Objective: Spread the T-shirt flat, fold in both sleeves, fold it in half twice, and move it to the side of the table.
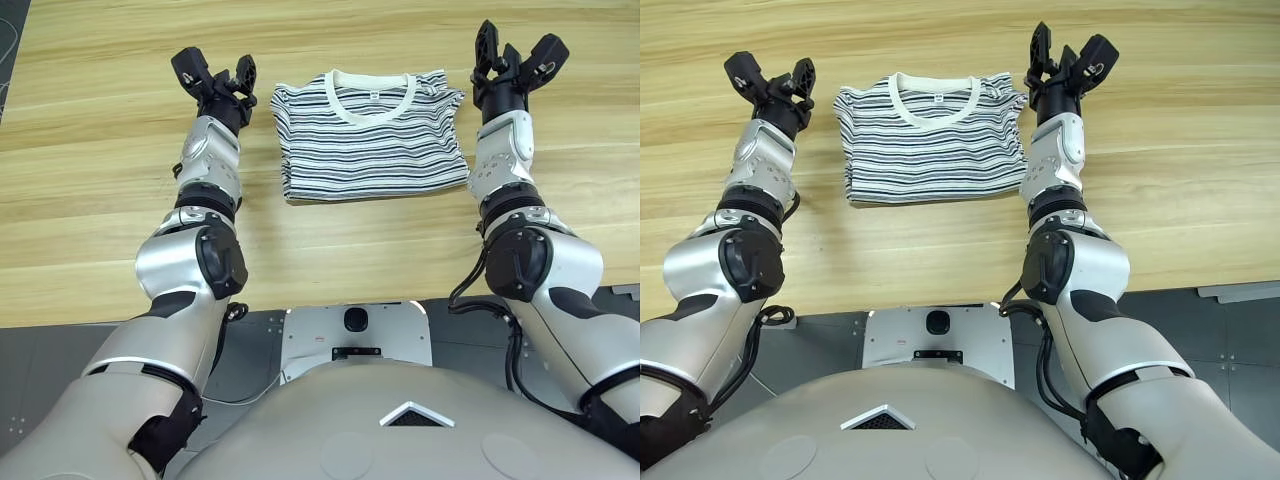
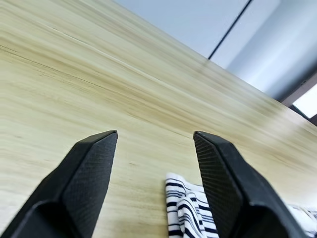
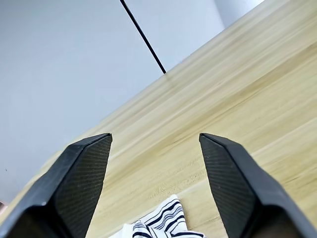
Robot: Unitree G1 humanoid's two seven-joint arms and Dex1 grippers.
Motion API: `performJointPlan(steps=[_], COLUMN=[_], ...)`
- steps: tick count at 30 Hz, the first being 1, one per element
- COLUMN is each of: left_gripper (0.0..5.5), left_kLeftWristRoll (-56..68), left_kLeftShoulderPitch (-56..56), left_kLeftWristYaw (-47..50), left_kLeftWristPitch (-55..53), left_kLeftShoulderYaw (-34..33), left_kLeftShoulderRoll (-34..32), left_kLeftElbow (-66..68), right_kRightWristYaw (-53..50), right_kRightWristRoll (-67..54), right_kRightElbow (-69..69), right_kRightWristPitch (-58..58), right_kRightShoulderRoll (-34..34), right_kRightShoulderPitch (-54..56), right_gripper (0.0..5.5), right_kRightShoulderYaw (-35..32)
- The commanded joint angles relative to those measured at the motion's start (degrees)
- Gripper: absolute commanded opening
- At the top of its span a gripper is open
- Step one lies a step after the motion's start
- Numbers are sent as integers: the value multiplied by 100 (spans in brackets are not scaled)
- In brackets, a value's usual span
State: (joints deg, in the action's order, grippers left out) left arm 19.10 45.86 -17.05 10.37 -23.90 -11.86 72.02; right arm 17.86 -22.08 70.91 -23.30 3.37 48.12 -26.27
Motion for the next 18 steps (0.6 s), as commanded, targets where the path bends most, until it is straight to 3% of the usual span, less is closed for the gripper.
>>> performJointPlan(steps=[1,5,10,18], left_gripper=[286,286,286,288], left_kLeftWristRoll=[-1314,-3188,-4115,-6165], left_kLeftShoulderPitch=[149,583,972,1104], left_kLeftWristYaw=[-696,-1138,-2238,-460], left_kLeftWristPitch=[1191,2230,3109,2599], left_kLeftShoulderYaw=[1276,2955,4020,5757], left_kLeftShoulderRoll=[-292,-957,-1187,-829], left_kLeftElbow=[-593,-632,-211,414], right_kRightWristYaw=[-188,-533,-1019,-1208], right_kRightWristRoll=[1183,1731,2193,2587], right_kRightElbow=[-526,-1769,-3492,-3931], right_kRightWristPitch=[-415,-244,479,1391], right_kRightShoulderRoll=[-111,-494,-1004,-1367], right_kRightShoulderPitch=[-242,-1049,-2209,-2625], right_gripper=[327,327,327,382], right_kRightShoulderYaw=[1081,1740,2461,3258])
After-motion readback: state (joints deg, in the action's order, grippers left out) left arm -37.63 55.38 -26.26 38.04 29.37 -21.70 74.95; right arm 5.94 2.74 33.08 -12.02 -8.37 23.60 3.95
